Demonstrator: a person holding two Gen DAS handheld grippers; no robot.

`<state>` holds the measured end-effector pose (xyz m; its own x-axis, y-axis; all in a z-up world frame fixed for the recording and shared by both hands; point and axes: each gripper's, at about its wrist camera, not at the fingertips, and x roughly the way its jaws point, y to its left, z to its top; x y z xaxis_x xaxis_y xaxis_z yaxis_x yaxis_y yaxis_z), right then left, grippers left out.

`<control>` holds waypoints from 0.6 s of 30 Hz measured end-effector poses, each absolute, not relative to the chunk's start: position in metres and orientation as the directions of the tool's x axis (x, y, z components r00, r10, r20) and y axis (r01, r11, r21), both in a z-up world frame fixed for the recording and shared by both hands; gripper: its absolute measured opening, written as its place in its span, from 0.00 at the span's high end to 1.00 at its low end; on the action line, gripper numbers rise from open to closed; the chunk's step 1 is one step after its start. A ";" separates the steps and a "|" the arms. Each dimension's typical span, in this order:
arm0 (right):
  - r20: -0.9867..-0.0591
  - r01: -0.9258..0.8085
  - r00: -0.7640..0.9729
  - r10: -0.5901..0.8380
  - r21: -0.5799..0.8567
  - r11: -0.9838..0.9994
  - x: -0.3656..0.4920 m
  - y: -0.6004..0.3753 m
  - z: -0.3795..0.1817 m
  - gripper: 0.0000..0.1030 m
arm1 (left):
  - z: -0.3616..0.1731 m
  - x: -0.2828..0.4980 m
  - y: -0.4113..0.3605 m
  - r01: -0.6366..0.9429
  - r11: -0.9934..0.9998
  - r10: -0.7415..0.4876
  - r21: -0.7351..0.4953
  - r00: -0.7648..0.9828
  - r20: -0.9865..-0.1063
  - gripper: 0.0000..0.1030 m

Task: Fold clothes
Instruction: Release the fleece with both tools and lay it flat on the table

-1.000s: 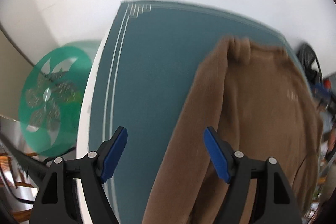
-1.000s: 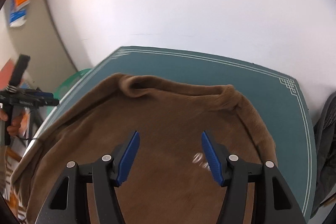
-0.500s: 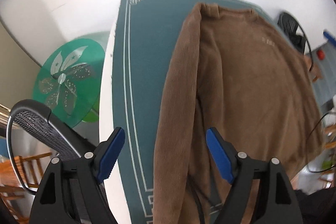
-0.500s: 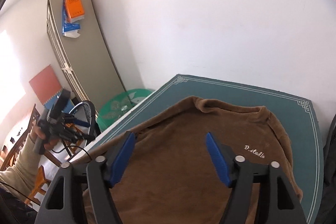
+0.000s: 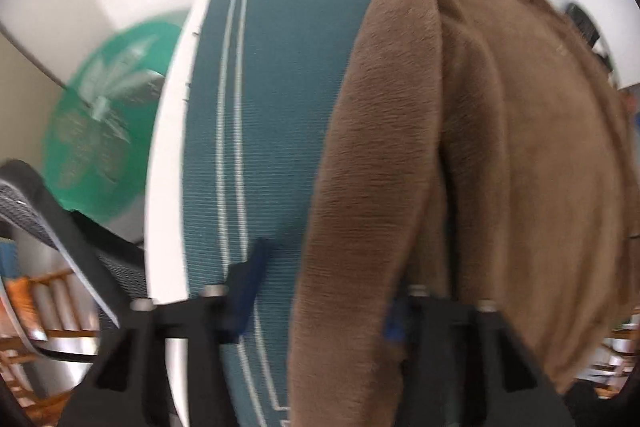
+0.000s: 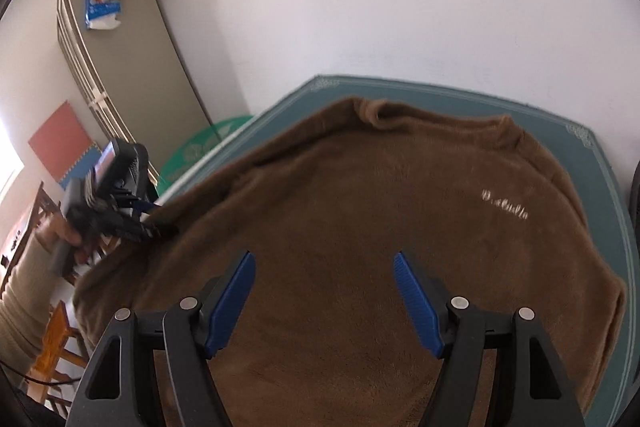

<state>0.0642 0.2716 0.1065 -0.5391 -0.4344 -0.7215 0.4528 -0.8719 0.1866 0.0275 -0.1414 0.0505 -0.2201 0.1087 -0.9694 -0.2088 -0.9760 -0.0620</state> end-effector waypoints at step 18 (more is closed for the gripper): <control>-0.787 0.308 -0.456 -0.416 0.299 -0.903 0.002 0.285 0.037 0.29 | 0.139 -0.088 -0.198 0.066 -0.995 -0.093 0.072 -0.407 -0.909 0.86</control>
